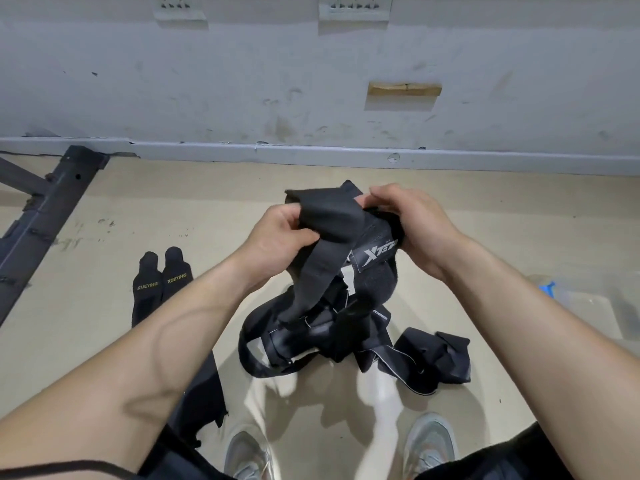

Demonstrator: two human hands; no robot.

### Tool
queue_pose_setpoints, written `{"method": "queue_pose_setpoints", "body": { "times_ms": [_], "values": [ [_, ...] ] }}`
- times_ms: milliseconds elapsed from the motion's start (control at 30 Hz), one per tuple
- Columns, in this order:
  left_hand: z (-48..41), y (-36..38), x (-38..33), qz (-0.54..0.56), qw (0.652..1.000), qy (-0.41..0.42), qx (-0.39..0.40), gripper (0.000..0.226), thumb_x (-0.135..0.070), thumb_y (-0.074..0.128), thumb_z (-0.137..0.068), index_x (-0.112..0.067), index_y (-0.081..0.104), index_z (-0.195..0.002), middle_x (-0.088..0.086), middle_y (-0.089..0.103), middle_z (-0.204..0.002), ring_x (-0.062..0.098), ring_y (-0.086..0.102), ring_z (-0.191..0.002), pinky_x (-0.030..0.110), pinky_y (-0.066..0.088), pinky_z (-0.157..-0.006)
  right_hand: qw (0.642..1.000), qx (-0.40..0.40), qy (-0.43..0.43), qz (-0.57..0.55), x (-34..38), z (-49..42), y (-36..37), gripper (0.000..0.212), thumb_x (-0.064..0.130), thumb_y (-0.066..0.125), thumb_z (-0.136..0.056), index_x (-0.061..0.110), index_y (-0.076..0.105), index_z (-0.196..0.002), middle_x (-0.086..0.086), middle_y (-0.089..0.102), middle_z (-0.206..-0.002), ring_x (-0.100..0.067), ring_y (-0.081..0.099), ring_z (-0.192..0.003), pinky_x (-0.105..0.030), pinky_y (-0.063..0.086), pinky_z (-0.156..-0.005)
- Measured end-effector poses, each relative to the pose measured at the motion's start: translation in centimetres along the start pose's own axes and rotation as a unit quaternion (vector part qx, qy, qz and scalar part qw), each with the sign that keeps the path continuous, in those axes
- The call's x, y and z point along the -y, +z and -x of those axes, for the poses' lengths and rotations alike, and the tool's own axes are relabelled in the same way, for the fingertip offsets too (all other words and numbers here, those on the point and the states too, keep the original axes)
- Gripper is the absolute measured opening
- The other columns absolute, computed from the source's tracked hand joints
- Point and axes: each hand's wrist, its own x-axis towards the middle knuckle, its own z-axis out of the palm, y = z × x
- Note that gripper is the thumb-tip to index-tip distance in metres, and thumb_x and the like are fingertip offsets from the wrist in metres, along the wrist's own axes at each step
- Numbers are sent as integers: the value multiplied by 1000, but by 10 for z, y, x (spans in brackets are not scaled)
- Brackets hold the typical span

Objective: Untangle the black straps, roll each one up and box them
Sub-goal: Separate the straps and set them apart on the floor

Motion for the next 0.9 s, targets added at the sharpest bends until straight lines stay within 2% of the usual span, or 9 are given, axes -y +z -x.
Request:
{"method": "queue_pose_setpoints", "body": {
  "times_ms": [100,167,267,367,467,567,700,833,900],
  "values": [
    [4,1,0,-72,997,22,4,48,17,51,-89,-23,71,-106,-11,76,-102,-1,68,-96,20,54,-86,997,12,-39,63,-5,1,2,3,16,77,-87,13,77,-85,2,76,-82,-10,69,-76,-22,54,-75],
    [6,2,1,-89,996,30,-3,46,13,53,-89,-26,67,-110,-11,72,-106,-1,66,-101,18,51,-86,996,3,-45,73,-8,0,0,10,6,79,-83,15,76,-82,7,73,-75,-8,67,-72,-21,52,-73],
    [5,-1,6,-128,992,17,13,36,-1,52,-84,-16,68,-113,-1,75,-109,16,68,-108,36,55,-94,997,-17,-54,51,-6,-4,-6,15,1,75,-86,14,75,-80,4,72,-75,-11,65,-72,-23,53,-73],
    [6,0,7,-163,986,35,18,52,-2,50,-84,-25,54,-130,-2,69,-119,17,65,-113,46,50,-104,992,-40,-21,119,-4,-3,-7,13,15,74,-89,12,76,-77,0,74,-73,-11,67,-66,-23,51,-67],
    [9,3,1,-155,985,59,50,89,11,47,-85,-46,26,-150,-13,53,-139,6,55,-124,29,45,-106,984,-24,47,169,-6,-2,-6,45,48,68,-91,5,75,-79,-9,75,-75,-17,67,-63,-26,49,-65],
    [8,4,-2,-112,986,79,91,99,18,41,-80,-36,22,-160,-14,38,-159,6,38,-145,35,31,-121,988,3,62,144,-8,0,-5,55,55,71,-87,0,76,-90,-13,78,-86,-23,73,-74,-33,55,-77],
    [9,-1,-6,-29,998,34,46,88,21,45,-85,-39,43,-149,-6,64,-132,10,58,-125,25,48,-99,997,-59,-3,44,-12,-7,-13,12,11,81,-83,5,71,-82,-5,74,-75,-20,70,-66,-35,57,-73],
    [11,-6,-7,82,995,-23,44,60,7,55,-93,-33,52,-138,8,70,-115,18,67,-101,35,51,-90,991,-72,-81,80,-15,-9,-13,16,-3,78,-81,-3,69,-95,-19,73,-108,-20,72,-82,-37,61,-81],
    [10,-6,-8,106,993,-34,27,41,0,58,-97,-20,54,-132,5,72,-106,19,67,-95,38,49,-90,985,-64,-111,113,-16,-8,-10,15,-4,78,-81,1,69,-91,-16,72,-103,-17,71,-82,-35,61,-81]
  ]
}}
